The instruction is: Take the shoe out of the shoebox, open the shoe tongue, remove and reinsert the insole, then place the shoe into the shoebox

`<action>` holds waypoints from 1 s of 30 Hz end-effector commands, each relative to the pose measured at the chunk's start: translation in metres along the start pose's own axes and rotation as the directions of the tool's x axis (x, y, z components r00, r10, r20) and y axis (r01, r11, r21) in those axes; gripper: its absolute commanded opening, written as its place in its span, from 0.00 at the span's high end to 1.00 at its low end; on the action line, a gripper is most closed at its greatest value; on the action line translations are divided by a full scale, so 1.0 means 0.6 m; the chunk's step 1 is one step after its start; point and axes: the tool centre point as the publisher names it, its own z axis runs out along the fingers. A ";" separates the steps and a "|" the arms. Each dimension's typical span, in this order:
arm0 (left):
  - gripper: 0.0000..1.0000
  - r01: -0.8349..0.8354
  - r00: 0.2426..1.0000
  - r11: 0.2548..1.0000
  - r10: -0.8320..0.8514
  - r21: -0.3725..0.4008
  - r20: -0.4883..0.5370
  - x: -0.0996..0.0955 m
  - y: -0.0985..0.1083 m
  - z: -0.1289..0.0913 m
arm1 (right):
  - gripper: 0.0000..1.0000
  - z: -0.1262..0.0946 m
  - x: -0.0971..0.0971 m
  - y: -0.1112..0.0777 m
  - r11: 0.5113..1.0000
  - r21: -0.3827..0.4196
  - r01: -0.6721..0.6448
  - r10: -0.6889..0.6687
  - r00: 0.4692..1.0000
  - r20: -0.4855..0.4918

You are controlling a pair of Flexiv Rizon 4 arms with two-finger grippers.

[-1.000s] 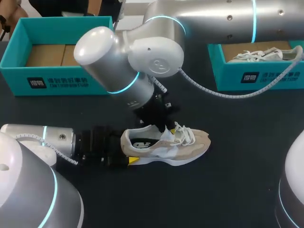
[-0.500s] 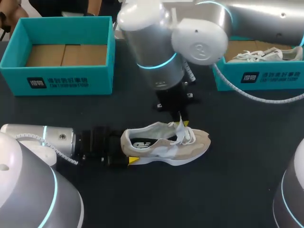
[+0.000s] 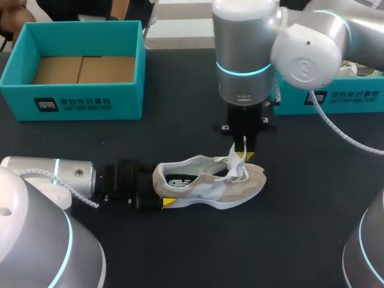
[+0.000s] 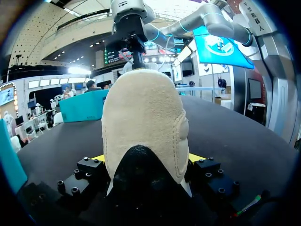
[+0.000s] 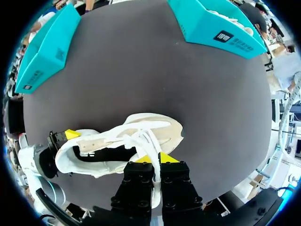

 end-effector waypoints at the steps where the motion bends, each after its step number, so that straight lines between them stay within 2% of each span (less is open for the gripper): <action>1: 1.00 0.000 1.000 1.000 0.001 -0.003 0.003 0.002 0.000 0.001 | 1.00 0.001 -0.012 -0.001 1.000 -0.004 -0.001 0.000 0.981 -0.196; 6: 1.00 0.000 1.000 1.000 0.001 -0.003 0.003 0.002 0.000 0.001 | 1.00 0.001 -0.012 -0.001 1.000 -0.004 -0.001 0.000 0.981 -0.196; 7: 1.00 0.000 1.000 1.000 0.001 -0.003 0.003 0.002 0.000 0.001 | 1.00 0.000 -0.016 0.000 1.000 0.004 0.008 -0.006 0.961 -0.277; 9: 1.00 0.000 1.000 1.000 0.001 -0.003 0.003 0.002 0.000 0.001 | 1.00 0.001 -0.022 0.004 0.999 0.014 0.034 -0.028 0.943 -0.332; 11: 1.00 0.000 1.000 1.000 0.001 -0.003 0.003 0.002 0.000 0.001 | 1.00 0.002 -0.026 0.009 0.999 0.017 0.036 -0.026 0.923 -0.383; 13: 1.00 0.000 1.000 1.000 0.001 -0.003 0.003 0.002 0.000 0.001 | 1.00 0.002 -0.026 0.009 0.999 0.017 0.036 -0.026 0.923 -0.383; 14: 1.00 0.000 1.000 1.000 0.001 -0.003 0.003 0.002 0.000 0.001 | 1.00 0.006 -0.034 0.015 0.999 0.021 0.048 -0.032 0.879 -0.476; 18: 1.00 0.000 1.000 1.000 0.001 -0.003 0.003 0.002 0.000 0.001 | 1.00 0.019 -0.036 0.016 0.997 0.013 0.081 -0.060 0.823 -0.565; 23: 1.00 0.000 1.000 1.000 0.001 -0.003 0.003 0.002 0.000 0.001 | 1.00 0.042 -0.028 0.009 0.995 0.026 0.096 -0.058 0.773 -0.632; 30: 1.00 0.000 1.000 1.000 0.001 -0.003 0.003 0.002 0.000 0.001 | 1.00 0.074 -0.014 0.002 0.993 0.051 0.105 -0.046 0.748 -0.662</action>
